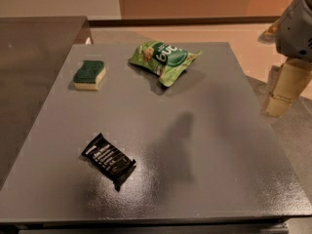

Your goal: Move green rice chip bag near rxbar chocolate

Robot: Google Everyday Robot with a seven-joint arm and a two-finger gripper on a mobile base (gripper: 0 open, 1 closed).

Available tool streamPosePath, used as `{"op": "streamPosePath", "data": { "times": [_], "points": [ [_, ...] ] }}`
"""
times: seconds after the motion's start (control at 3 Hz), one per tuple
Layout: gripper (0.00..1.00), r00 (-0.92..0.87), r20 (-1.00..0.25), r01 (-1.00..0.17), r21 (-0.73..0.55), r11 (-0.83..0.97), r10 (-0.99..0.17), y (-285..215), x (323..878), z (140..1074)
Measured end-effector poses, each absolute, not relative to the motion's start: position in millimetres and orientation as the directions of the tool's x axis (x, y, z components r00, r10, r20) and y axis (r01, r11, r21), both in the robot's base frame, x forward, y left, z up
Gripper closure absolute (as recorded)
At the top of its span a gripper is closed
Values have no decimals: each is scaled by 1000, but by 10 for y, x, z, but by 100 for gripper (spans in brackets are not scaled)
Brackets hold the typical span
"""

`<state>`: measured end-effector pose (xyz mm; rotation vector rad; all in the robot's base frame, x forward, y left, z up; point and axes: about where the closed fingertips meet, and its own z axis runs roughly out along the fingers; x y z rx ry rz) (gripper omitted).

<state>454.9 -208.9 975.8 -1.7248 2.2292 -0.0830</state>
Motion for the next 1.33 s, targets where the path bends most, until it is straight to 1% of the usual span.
{"op": "streamPosePath", "data": {
  "times": [0.33,1.0,1.33],
  "points": [
    [0,-226,-245,-929,-238,284,-943,-1915,4889,9733],
    [0,-228,-321,-914,-254,316,-919,-1358,5743,9614],
    [0,-246,-335,-906,-254,338,-910,-1079,6107,9469]
  ]
}}
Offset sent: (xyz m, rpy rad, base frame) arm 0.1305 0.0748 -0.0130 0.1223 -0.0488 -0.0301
